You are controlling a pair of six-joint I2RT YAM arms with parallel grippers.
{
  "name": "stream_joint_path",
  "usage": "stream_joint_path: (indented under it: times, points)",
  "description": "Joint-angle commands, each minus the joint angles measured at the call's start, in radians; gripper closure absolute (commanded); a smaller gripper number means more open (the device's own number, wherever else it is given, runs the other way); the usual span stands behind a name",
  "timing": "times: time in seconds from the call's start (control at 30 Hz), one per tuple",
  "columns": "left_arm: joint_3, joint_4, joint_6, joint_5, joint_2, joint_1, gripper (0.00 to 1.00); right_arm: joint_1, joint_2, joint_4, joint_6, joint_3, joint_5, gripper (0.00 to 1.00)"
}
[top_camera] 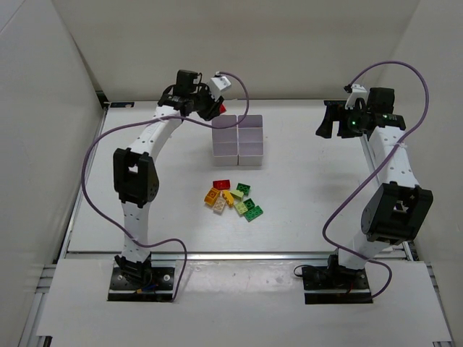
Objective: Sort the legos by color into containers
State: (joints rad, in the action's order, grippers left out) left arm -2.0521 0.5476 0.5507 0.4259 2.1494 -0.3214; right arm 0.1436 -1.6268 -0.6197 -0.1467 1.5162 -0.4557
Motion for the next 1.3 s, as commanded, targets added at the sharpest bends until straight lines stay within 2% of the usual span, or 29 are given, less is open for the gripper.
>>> stream_joint_path:
  times: [0.0, 0.3, 0.8, 0.93, 1.1, 1.27]
  points:
    - [0.021, 0.015, 0.040, 0.048, -0.022, -0.019, 0.64, -0.002, -0.008, 0.029, -0.011, 0.038, -0.008, 0.01]
    - [0.084, 0.040, 0.199, 0.048, -0.039, -0.065, 0.62, -0.002, -0.018, 0.031, -0.011, 0.038, -0.006, 0.01]
    - [0.052, 0.046, 0.207, -0.001, 0.003, -0.056, 0.58, -0.001, -0.018, 0.038, -0.010, 0.029, -0.008, 0.01]
    - [0.030, 0.046, 0.210, -0.024, 0.023, -0.056, 0.52, -0.001, -0.021, 0.038, -0.011, 0.032, -0.008, 0.01]
    - [0.015, 0.045, 0.210, -0.041, 0.032, -0.056, 0.37, -0.002, -0.024, 0.038, -0.010, 0.027, -0.012, 0.01]
    - [0.004, 0.043, 0.207, -0.046, 0.037, -0.054, 0.30, -0.001, -0.024, 0.038, -0.010, 0.025, -0.012, 0.01]
